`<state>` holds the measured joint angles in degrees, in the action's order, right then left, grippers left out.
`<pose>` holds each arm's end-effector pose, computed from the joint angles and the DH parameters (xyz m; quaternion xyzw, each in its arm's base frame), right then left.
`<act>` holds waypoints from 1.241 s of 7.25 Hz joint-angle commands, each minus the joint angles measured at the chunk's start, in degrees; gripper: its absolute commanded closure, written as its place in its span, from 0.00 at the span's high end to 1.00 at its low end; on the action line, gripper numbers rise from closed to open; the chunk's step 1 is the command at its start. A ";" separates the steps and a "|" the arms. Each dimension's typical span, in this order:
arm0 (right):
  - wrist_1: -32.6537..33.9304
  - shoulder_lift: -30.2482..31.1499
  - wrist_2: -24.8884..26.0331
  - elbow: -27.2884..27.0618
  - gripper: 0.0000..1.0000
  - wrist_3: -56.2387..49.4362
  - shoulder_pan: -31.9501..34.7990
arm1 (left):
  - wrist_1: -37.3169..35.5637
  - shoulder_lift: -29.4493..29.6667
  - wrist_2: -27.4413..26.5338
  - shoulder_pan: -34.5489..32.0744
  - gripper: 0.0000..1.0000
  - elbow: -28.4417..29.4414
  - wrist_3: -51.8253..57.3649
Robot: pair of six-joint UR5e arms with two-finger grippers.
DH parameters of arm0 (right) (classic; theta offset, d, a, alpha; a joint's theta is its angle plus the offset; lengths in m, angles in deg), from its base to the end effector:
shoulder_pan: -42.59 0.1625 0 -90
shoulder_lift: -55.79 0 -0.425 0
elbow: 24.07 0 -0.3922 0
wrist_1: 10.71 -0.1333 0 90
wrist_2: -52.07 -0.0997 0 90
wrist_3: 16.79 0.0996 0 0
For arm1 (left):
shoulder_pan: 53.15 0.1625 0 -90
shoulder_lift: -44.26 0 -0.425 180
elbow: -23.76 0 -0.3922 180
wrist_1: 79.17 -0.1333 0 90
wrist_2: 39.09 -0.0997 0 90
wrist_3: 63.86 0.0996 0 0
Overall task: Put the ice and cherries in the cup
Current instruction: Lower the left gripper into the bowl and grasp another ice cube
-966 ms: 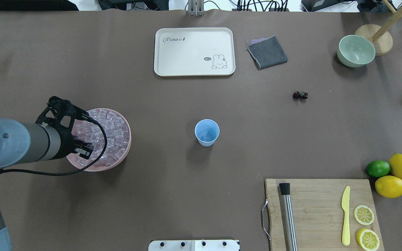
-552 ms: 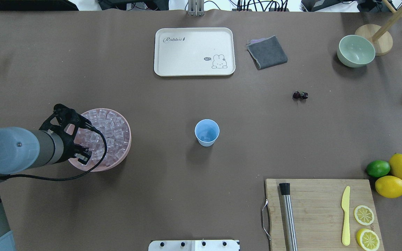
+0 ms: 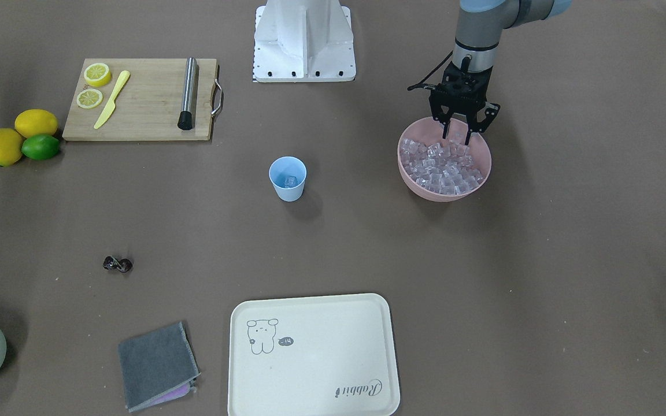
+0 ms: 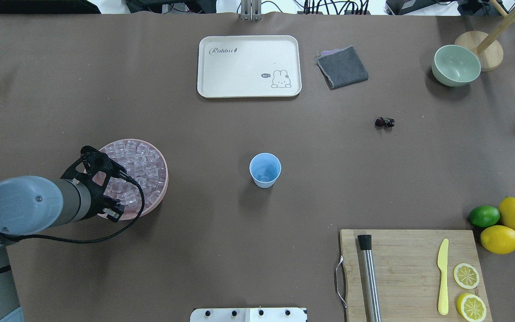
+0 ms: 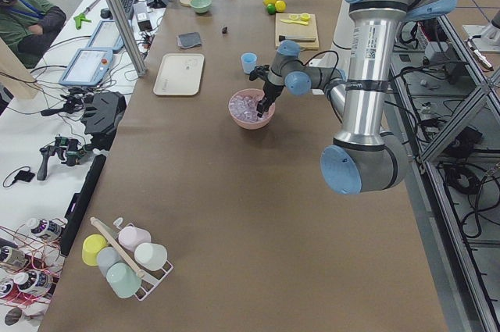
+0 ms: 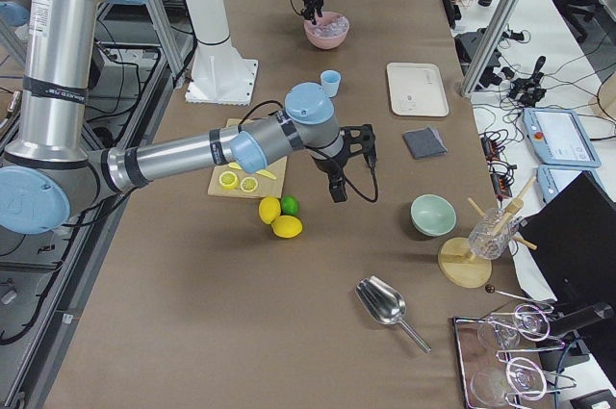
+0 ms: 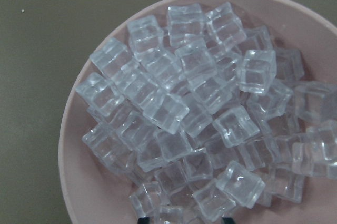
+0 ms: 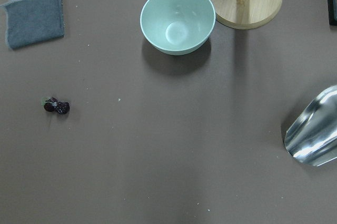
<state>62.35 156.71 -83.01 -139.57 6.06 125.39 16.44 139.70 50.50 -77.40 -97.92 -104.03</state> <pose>0.0095 -0.4254 0.4889 0.1466 -0.4213 0.0179 0.8948 0.3952 -0.3250 0.3544 0.2221 0.2888 0.2049 0.9085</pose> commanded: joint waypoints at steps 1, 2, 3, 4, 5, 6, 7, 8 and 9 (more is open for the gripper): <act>-0.03 -0.02 -0.01 0.01 1.00 0.00 0.00 | -0.07 -0.08 -0.03 0.61 0.55 0.30 0.01; -0.03 -0.02 -0.01 0.01 1.00 0.00 0.00 | -0.07 0.01 -0.03 0.70 0.55 1.43 0.01; 0.06 -0.02 -0.01 0.01 1.00 0.00 0.00 | -0.07 0.10 -0.03 0.79 0.55 2.05 0.10; 0.06 -0.02 -0.01 0.01 1.00 0.00 0.00 | -0.07 0.10 -0.03 0.79 0.55 2.32 0.10; 0.06 -0.02 -0.01 0.01 1.00 0.00 0.00 | -0.07 0.18 -0.03 0.79 0.54 2.58 0.10; 0.06 -0.02 -0.01 0.01 1.00 0.00 0.00 | -0.07 0.18 -0.03 0.79 0.37 2.59 0.19; 0.06 -0.02 -0.01 0.01 1.00 0.00 0.00 | -0.07 0.18 -0.03 0.79 0.07 2.50 0.97; 0.06 -0.02 -0.01 0.01 1.00 0.00 0.00 | -0.07 0.27 0.06 0.70 0.00 2.41 1.07; 0.06 -0.11 -0.01 0.01 1.00 0.00 0.00 | -0.07 0.27 0.50 0.27 0.00 1.89 1.15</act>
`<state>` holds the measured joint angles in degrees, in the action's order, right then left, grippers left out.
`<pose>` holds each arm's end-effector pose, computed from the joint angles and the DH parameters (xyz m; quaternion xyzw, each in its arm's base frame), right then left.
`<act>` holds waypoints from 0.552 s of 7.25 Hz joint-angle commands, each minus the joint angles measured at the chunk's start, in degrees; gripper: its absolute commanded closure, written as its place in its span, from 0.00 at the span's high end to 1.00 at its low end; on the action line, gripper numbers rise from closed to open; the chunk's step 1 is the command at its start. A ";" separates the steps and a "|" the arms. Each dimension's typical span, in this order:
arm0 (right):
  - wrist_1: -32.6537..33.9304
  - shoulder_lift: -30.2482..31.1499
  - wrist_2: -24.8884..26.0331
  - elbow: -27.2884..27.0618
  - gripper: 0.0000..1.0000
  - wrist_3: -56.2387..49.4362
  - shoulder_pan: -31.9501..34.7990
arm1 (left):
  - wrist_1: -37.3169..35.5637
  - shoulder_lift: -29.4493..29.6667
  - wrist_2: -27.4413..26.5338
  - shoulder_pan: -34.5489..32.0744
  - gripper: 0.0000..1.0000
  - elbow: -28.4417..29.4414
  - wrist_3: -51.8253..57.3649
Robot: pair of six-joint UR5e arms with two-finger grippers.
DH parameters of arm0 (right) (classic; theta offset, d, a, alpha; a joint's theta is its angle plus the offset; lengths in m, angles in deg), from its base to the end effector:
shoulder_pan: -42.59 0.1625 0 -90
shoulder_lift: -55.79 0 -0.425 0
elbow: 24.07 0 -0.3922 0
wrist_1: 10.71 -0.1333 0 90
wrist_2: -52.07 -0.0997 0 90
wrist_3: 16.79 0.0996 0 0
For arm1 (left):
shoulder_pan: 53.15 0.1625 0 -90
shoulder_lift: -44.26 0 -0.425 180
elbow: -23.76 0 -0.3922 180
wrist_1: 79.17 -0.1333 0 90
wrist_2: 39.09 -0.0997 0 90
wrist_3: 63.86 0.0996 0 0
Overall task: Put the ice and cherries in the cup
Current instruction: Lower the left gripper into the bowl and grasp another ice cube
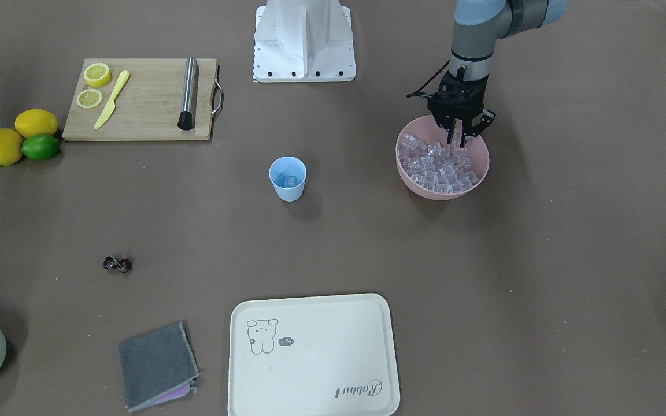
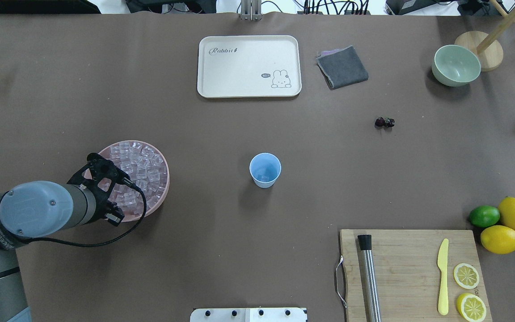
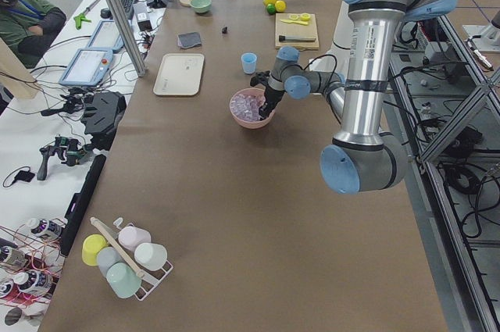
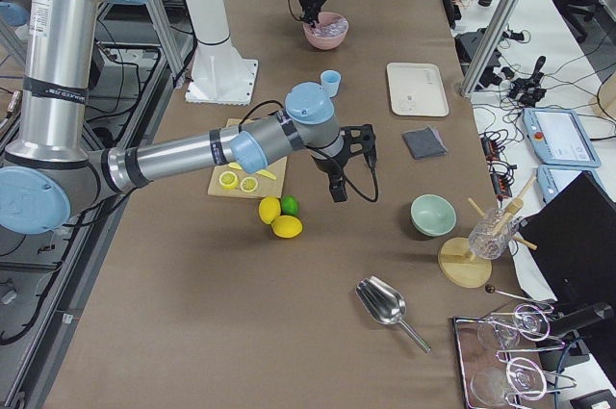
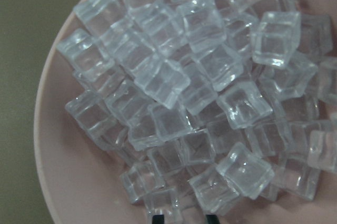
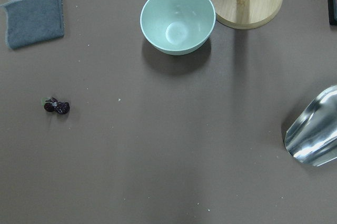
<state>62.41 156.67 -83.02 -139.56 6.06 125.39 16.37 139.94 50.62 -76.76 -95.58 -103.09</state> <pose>0.0095 -0.4256 0.4888 0.1464 -0.4214 0.0180 0.8948 0.4080 -0.3244 0.3712 0.2114 0.2747 0.2194 0.9120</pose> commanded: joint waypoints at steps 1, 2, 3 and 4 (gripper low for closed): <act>0.00 -0.24 0.00 0.00 1.00 0.00 0.00 | -0.17 0.04 0.90 -0.64 0.00 -2.28 0.29; 0.00 -0.24 0.00 0.00 1.00 0.00 0.00 | -0.26 1.60 1.00 -1.69 0.00 -3.43 -0.14; 0.00 -0.24 0.00 0.00 1.00 0.00 0.00 | -0.09 4.05 4.04 -2.48 0.00 -3.27 -4.23; 0.00 -0.24 0.00 0.00 1.00 0.00 0.00 | 0.09 8.08 7.47 -3.62 0.00 -2.14 -11.76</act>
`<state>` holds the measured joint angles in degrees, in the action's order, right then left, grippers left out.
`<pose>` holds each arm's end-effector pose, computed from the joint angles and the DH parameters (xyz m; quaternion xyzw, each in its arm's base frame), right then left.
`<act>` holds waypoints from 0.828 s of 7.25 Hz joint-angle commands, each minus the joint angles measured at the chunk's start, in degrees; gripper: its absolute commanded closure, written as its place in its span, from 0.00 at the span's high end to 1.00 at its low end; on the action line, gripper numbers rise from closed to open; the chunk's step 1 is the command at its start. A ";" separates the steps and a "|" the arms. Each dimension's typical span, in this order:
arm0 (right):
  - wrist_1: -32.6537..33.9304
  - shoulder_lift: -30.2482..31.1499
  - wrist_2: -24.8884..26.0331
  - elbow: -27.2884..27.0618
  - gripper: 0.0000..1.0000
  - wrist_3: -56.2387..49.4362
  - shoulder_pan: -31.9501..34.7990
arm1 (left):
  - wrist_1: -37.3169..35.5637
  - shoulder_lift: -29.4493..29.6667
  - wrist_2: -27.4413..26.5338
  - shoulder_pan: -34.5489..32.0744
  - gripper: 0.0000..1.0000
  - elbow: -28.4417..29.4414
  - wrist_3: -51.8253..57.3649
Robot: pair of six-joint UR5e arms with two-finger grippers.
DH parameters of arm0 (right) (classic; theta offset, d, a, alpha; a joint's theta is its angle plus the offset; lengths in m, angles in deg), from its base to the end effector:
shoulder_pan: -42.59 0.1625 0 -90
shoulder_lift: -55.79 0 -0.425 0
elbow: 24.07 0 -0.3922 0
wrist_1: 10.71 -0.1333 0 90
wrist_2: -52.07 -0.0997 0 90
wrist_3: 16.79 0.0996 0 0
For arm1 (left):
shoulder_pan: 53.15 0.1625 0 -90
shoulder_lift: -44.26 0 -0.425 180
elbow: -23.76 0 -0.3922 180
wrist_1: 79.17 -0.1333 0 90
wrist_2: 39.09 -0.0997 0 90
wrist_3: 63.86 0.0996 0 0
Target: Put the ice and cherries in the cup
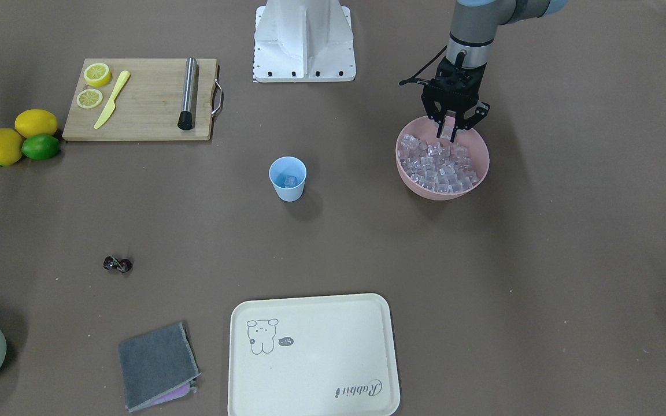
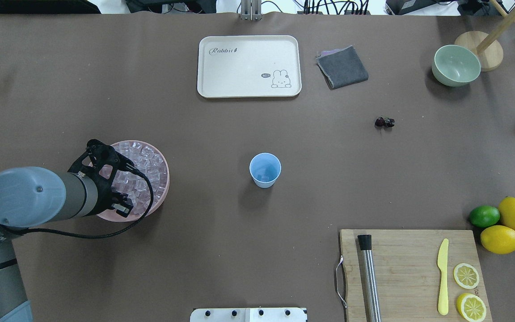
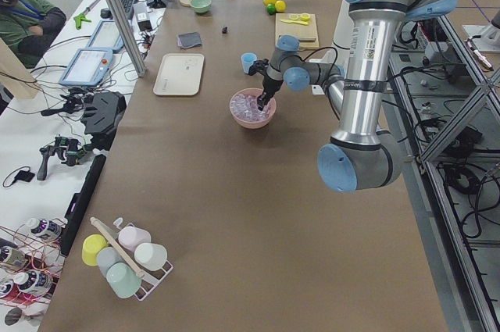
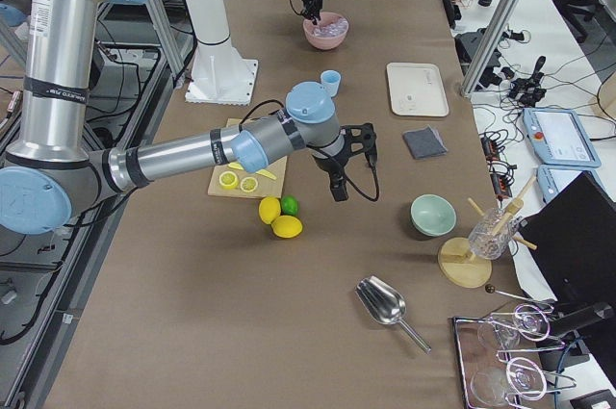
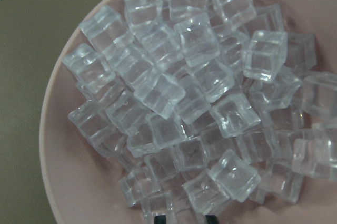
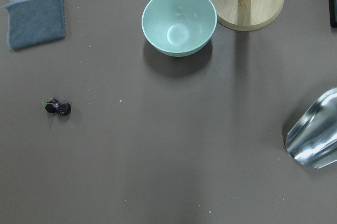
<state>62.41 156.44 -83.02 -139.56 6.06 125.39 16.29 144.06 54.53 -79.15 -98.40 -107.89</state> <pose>0.0093 -0.4269 0.4871 0.1482 -0.4216 0.0172 0.8944 0.3979 -0.3354 0.3129 0.2127 0.3422 0.1712 0.8991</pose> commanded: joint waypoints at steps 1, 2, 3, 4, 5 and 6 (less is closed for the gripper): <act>-0.09 -0.01 0.09 0.00 1.00 0.00 0.00 | 0.26 7.91 3.94 -1.24 0.00 1.22 -12.68; 0.00 -0.01 0.09 0.00 1.00 0.00 0.00 | 0.35 14.04 3.94 -0.98 0.00 4.79 -21.44; -0.09 -0.01 0.09 0.00 1.00 0.00 0.00 | 0.43 19.41 3.85 -0.81 0.00 9.18 -27.62; -0.09 -0.01 0.09 -0.09 1.00 0.00 0.00 | 2.52 21.55 3.68 -0.63 0.00 11.66 -31.42; 0.00 -0.01 0.09 -0.09 1.00 0.00 0.00 | 8.29 22.01 3.50 -0.46 0.00 14.64 -36.77; -0.09 -0.01 0.18 -0.09 1.00 0.00 0.00 | 13.04 24.36 3.42 -0.45 0.00 18.85 -41.34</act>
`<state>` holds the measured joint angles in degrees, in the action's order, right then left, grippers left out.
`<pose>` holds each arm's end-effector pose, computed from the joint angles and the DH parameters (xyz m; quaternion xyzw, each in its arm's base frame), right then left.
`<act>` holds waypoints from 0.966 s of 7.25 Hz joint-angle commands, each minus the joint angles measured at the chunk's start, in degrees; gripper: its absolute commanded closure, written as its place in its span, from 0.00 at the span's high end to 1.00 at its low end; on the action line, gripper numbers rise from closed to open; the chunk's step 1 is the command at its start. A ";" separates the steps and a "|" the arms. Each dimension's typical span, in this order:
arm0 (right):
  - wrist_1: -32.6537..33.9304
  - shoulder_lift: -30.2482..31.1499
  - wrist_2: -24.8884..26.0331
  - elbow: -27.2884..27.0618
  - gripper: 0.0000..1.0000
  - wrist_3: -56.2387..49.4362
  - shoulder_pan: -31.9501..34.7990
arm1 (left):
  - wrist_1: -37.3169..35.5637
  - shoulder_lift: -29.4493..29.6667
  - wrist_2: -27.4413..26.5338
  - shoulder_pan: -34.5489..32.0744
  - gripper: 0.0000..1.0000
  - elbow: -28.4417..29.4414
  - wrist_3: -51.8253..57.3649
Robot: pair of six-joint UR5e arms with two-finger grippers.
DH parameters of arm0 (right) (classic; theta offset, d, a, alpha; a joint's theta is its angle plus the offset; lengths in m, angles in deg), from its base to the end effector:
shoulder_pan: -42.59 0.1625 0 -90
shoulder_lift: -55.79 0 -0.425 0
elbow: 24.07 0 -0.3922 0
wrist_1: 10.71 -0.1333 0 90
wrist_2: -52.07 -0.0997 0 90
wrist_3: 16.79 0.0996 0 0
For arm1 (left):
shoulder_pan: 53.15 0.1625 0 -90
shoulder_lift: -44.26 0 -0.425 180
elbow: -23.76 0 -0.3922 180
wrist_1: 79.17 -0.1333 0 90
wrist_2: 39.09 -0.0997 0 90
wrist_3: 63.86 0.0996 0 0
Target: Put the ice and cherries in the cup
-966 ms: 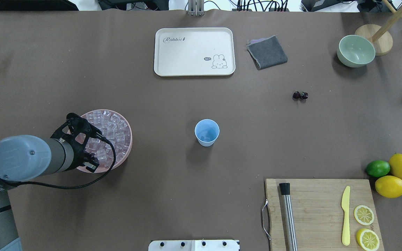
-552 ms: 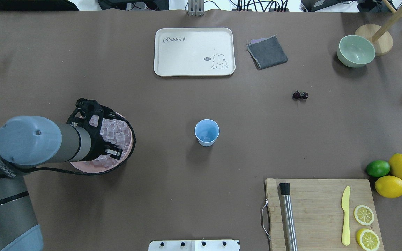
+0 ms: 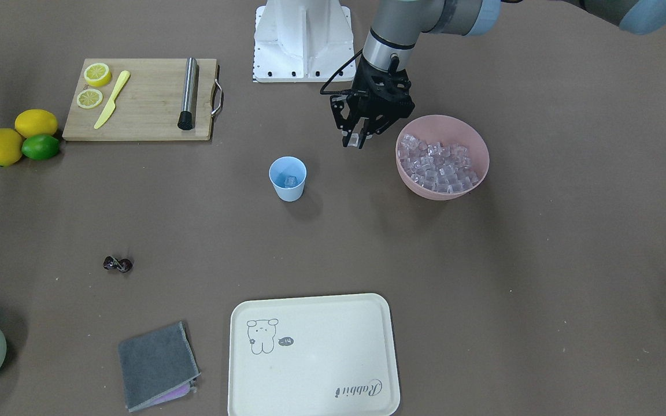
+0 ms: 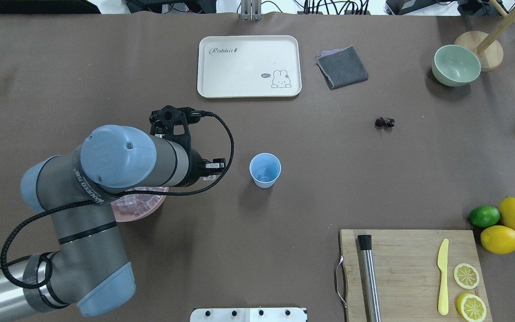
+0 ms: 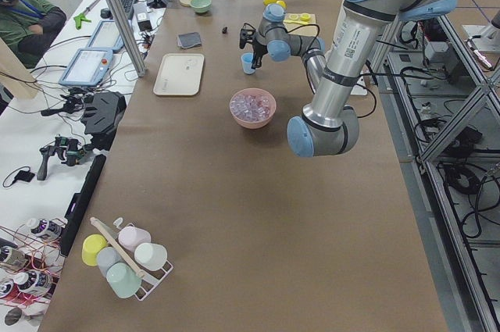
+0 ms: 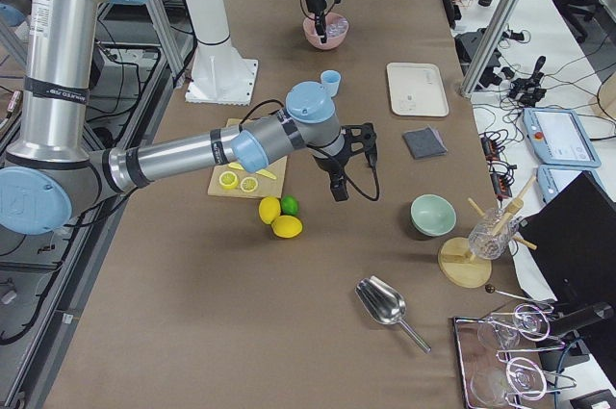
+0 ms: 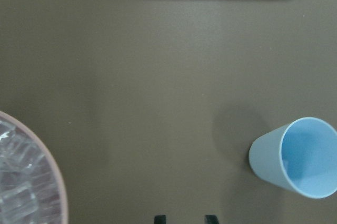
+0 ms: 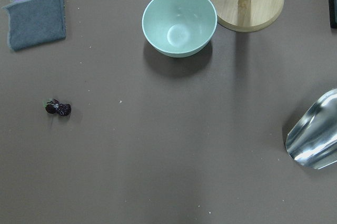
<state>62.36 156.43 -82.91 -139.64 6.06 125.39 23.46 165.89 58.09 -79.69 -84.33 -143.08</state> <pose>0.0095 -0.4269 0.4864 0.1496 -0.4210 0.0170 0.8945 0.4919 -0.3808 0.1827 0.1145 0.5066 -0.0850 0.8503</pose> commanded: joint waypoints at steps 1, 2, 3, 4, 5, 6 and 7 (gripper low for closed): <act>0.05 0.00 -0.02 -0.18 1.00 0.00 0.00 | 6.26 5.78 -0.24 0.17 0.00 7.77 -9.42; -0.04 0.00 -0.02 -0.19 1.00 0.00 0.00 | 6.35 8.42 -2.59 0.44 0.00 9.98 -12.24; -0.04 0.00 -0.02 -0.19 1.00 0.00 0.00 | 6.53 9.75 -5.31 1.40 0.00 11.48 -13.57; -0.04 0.00 0.07 -0.27 1.00 0.00 0.00 | 6.53 10.98 -6.03 1.75 0.00 12.54 -13.76; -0.04 0.00 0.07 -0.27 1.00 0.00 0.00 | 6.53 11.00 -6.04 1.84 0.00 12.98 -14.02; -0.04 0.00 0.07 -0.27 1.00 0.09 0.00 | 6.53 11.00 -5.95 1.93 0.38 12.99 -13.68; -0.04 0.00 0.07 -0.27 1.00 0.09 0.00 | 6.53 11.00 -5.95 1.93 0.86 12.99 -13.67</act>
<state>62.32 156.43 -82.85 -139.91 6.12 125.39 29.99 176.81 52.18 -77.83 -71.46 -156.80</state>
